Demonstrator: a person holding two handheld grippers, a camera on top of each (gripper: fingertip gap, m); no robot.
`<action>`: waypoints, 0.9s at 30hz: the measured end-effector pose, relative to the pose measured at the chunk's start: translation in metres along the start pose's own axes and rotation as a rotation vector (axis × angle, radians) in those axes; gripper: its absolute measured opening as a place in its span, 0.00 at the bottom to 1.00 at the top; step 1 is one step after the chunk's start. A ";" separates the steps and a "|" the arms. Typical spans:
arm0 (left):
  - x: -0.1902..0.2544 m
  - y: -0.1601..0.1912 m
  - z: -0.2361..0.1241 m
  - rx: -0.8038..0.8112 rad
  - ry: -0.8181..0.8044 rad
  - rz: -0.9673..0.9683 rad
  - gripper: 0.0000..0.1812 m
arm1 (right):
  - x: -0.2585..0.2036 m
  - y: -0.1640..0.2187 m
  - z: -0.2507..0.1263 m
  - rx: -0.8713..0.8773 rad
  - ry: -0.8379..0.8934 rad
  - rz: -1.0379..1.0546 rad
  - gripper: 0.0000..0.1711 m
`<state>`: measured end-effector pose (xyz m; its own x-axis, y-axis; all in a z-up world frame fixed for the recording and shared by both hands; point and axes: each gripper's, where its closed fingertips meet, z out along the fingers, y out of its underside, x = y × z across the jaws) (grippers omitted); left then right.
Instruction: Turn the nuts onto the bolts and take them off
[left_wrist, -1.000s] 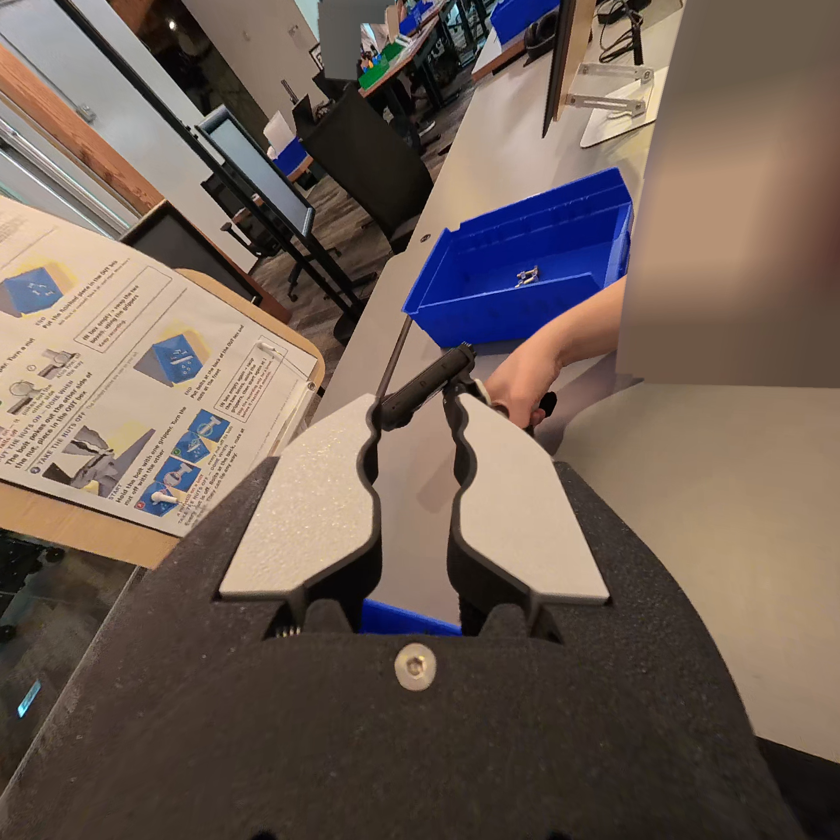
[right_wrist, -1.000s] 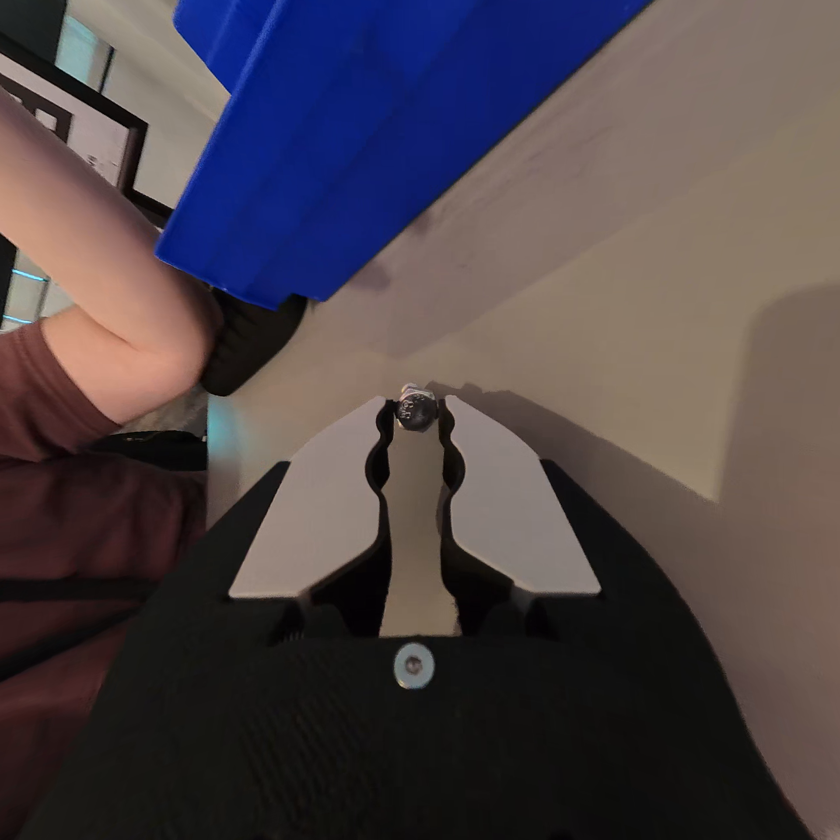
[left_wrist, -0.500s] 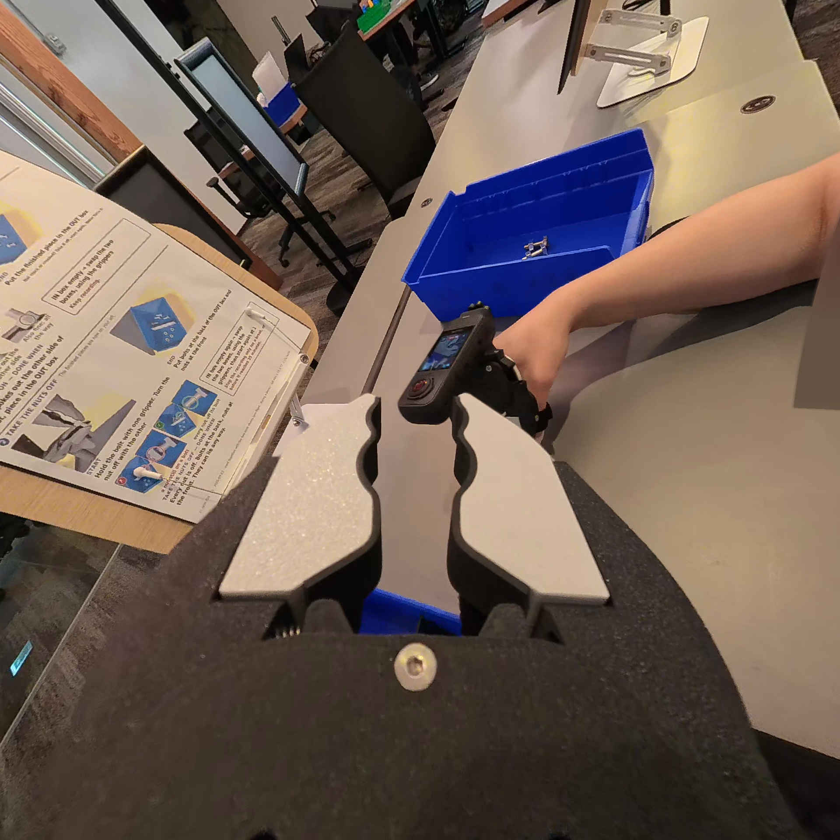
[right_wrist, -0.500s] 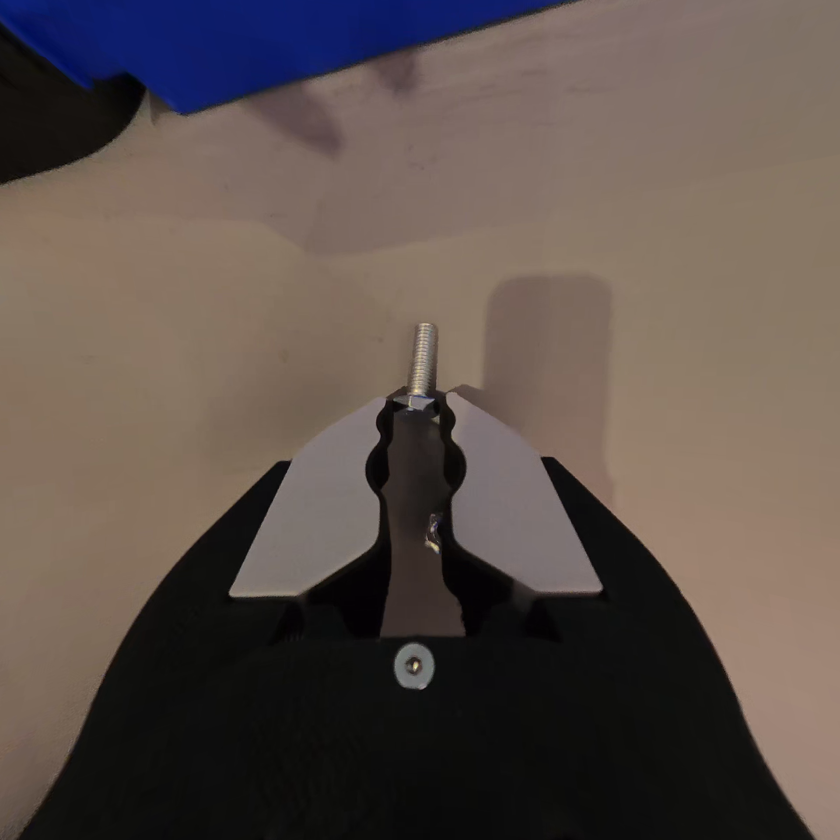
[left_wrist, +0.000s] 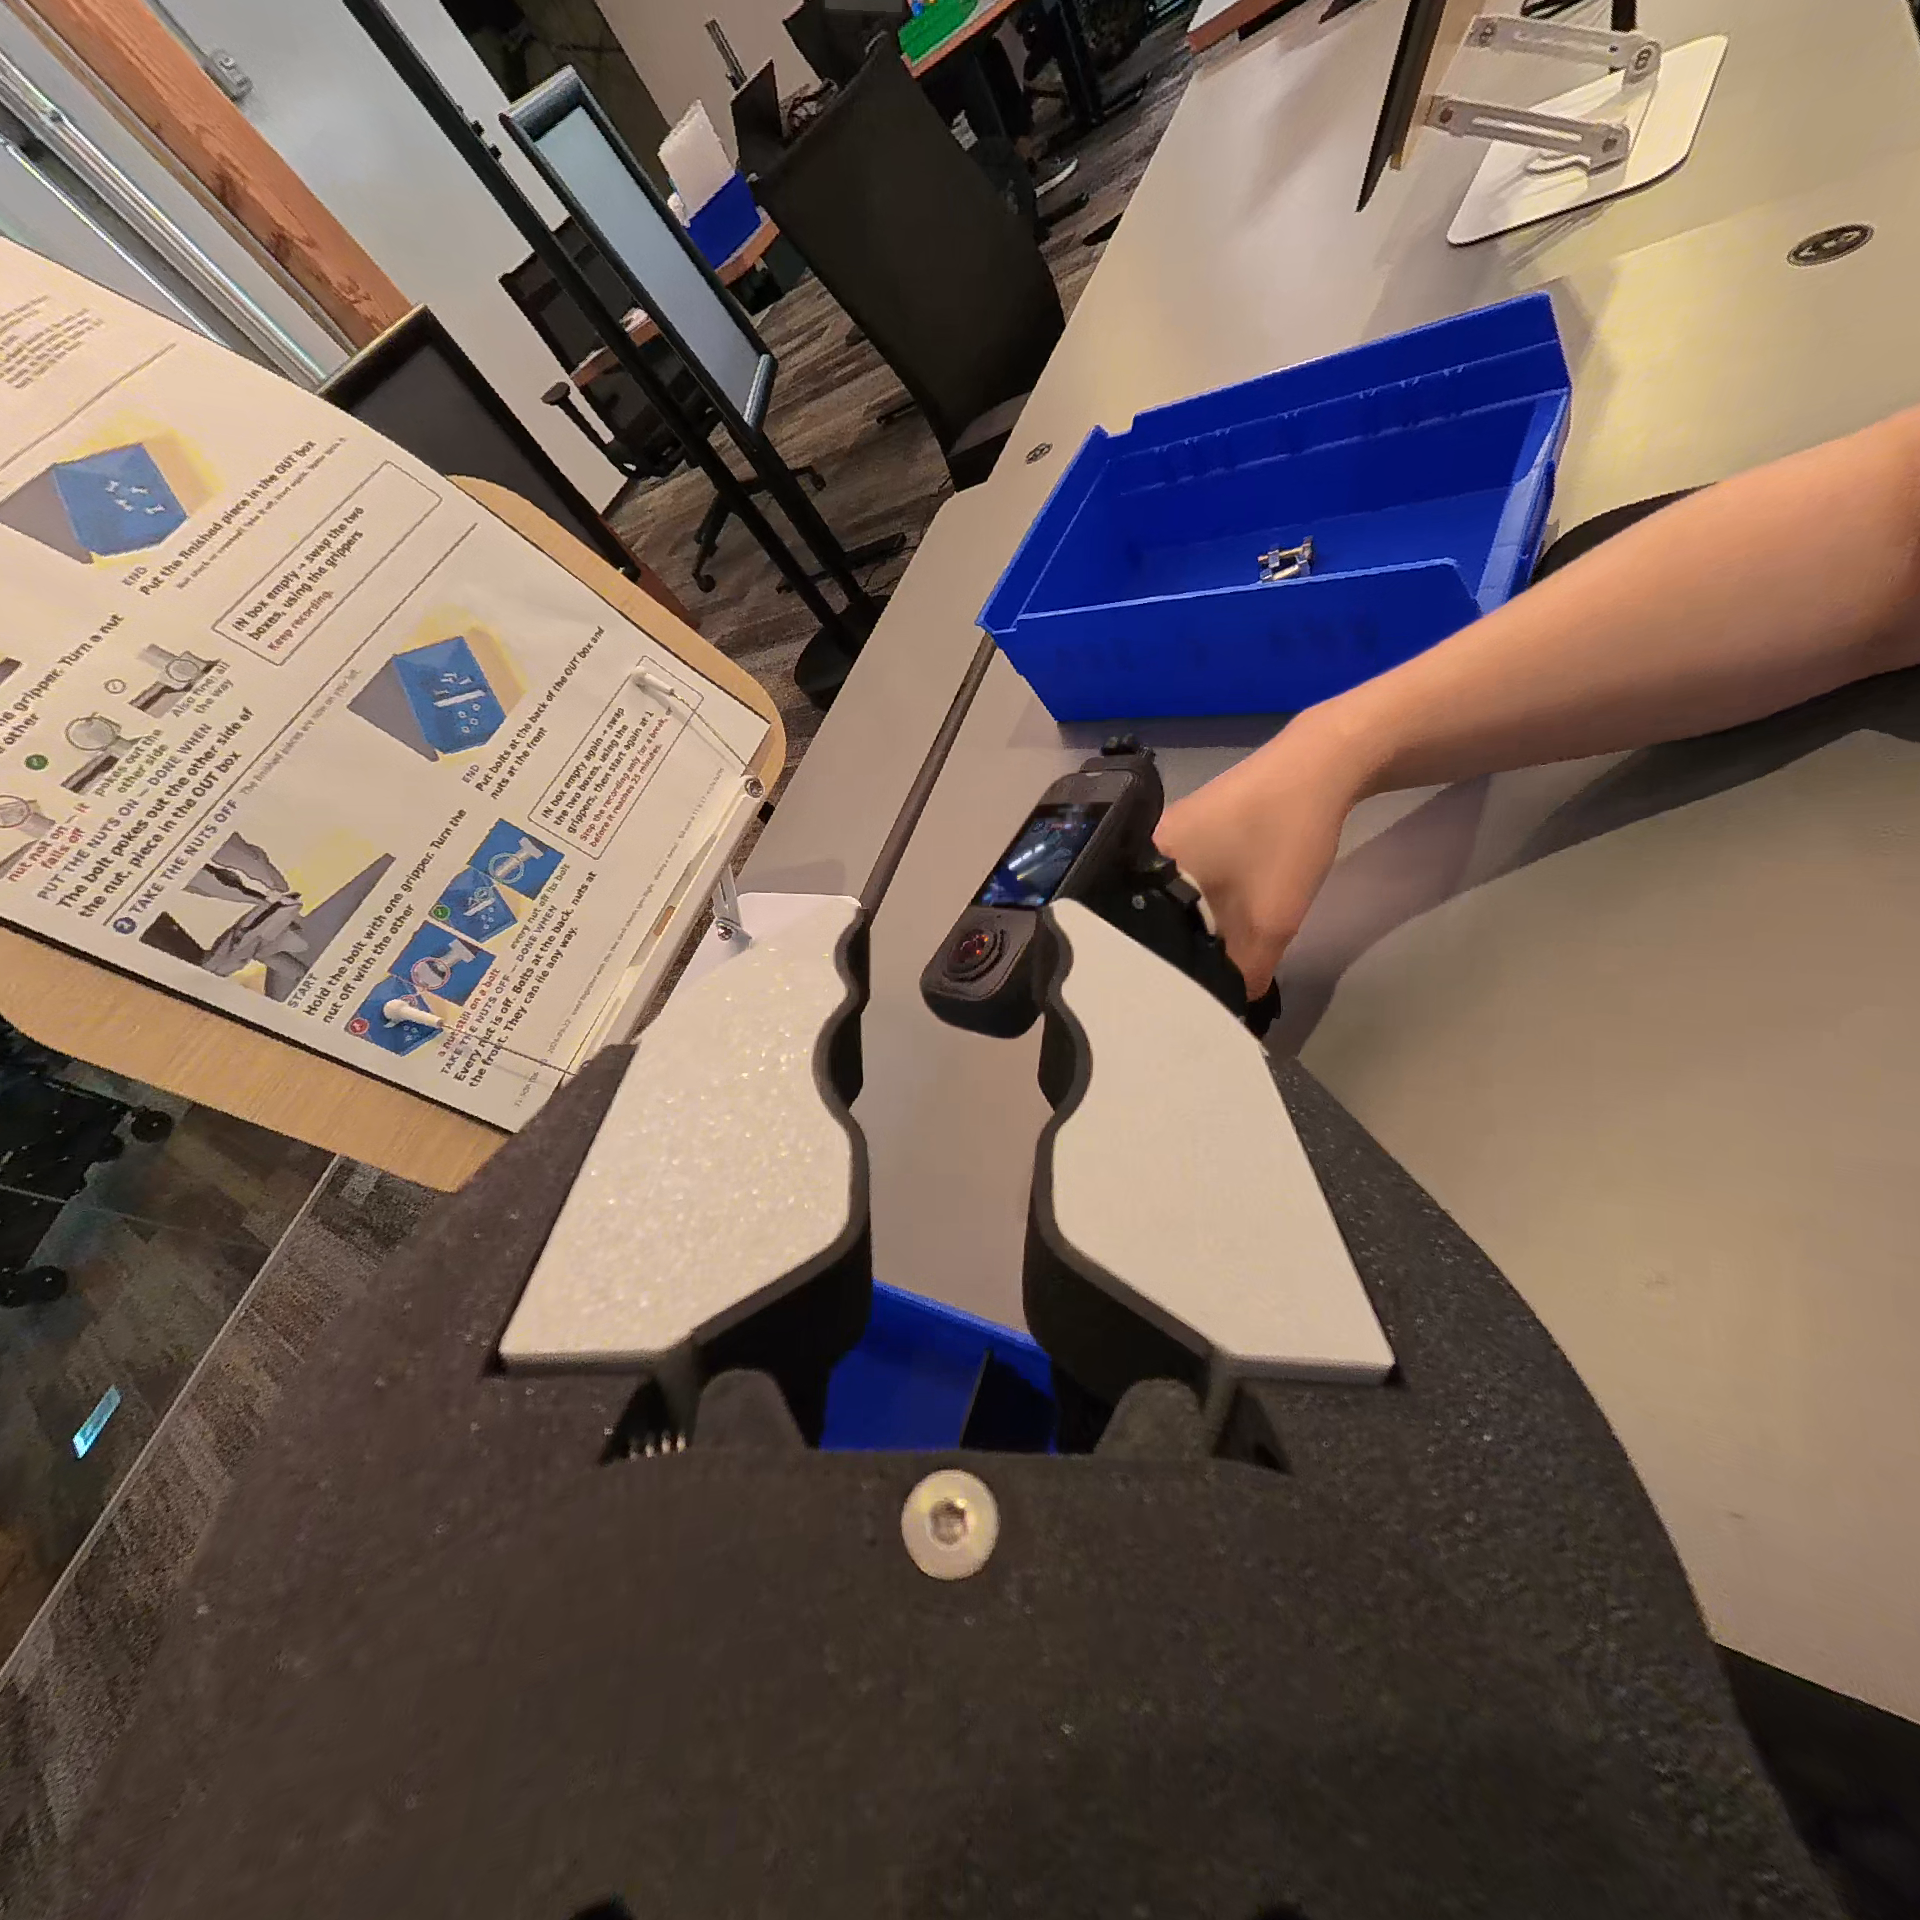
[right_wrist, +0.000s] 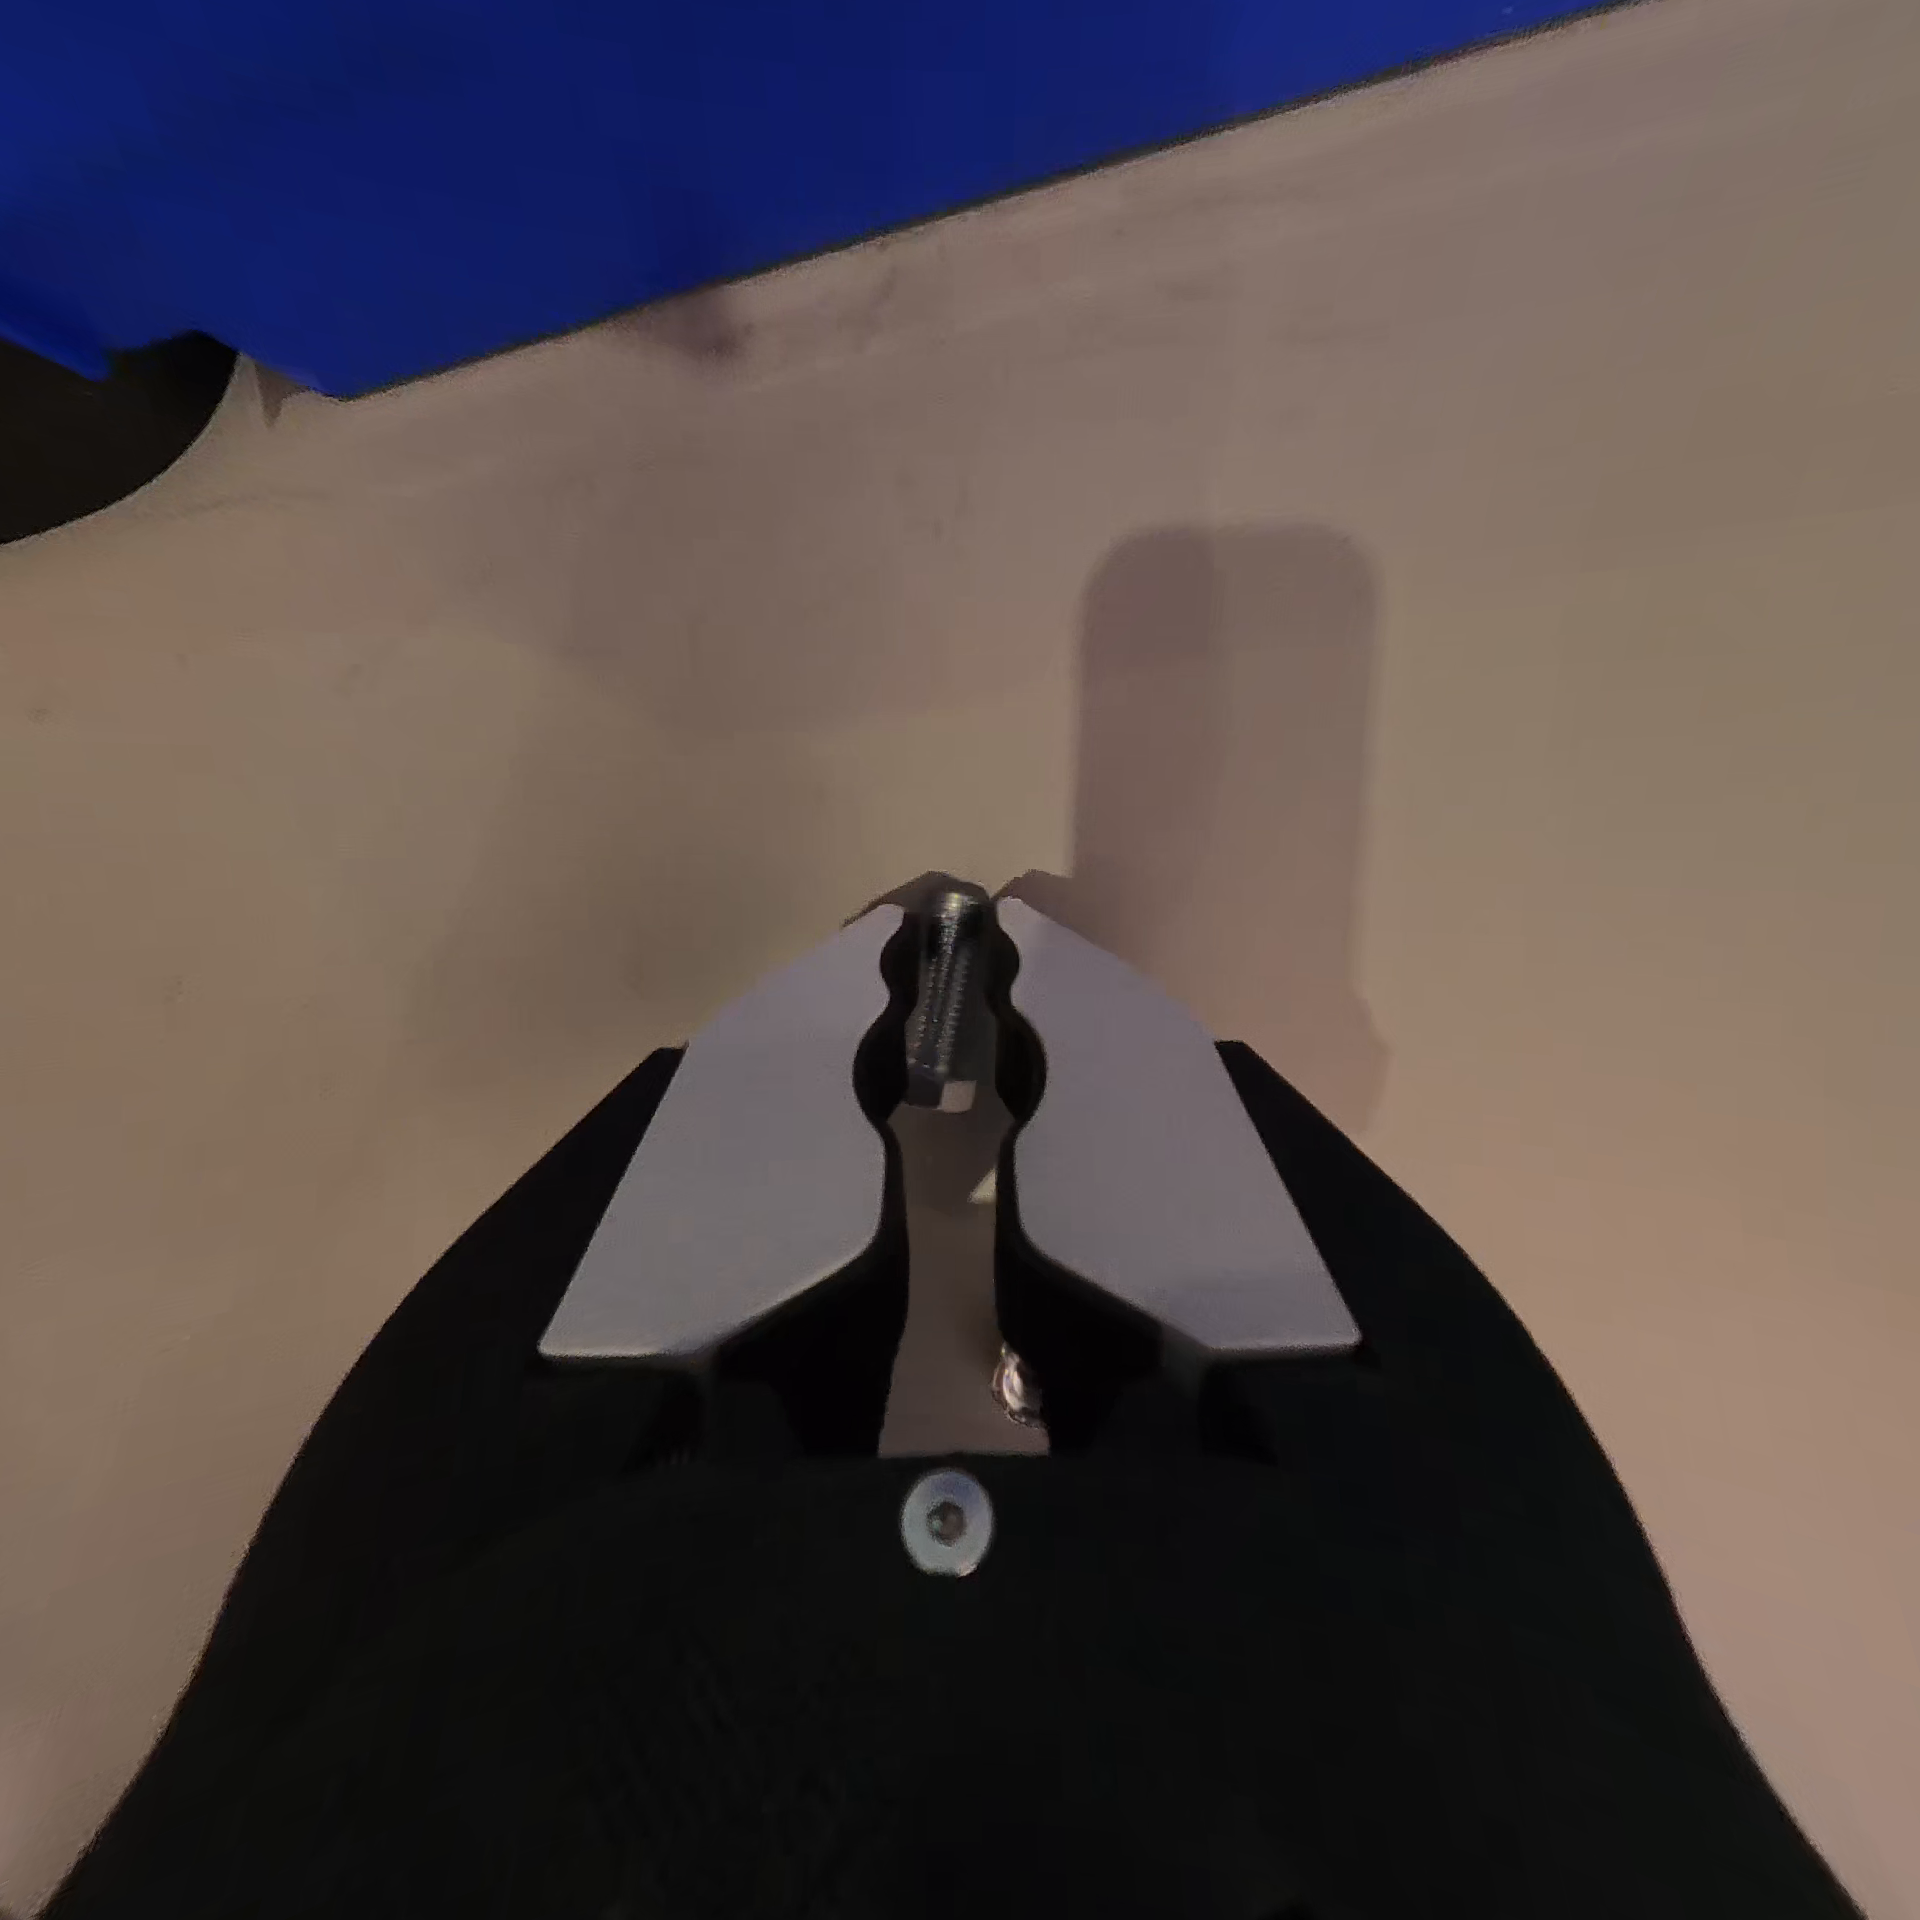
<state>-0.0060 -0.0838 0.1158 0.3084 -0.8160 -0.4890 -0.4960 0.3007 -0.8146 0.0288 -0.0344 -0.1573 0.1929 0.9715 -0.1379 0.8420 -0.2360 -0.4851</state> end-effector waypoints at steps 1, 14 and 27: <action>0.000 0.000 0.001 -0.003 0.001 0.002 0.16 | -0.001 0.000 0.000 -0.015 -0.004 0.001 0.07; -0.012 0.009 0.037 0.038 0.067 -0.209 0.17 | 0.008 -0.049 -0.147 0.602 -0.109 0.132 0.06; 0.023 -0.054 0.109 0.411 0.087 -0.310 0.31 | -0.070 -0.067 -0.312 1.140 0.124 -0.291 0.06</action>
<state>0.1163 -0.0652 0.1148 0.3130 -0.9302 -0.1915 -0.0266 0.1930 -0.9808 0.1160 -0.0795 0.1540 0.1684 0.9728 0.1591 -0.0611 0.1714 -0.9833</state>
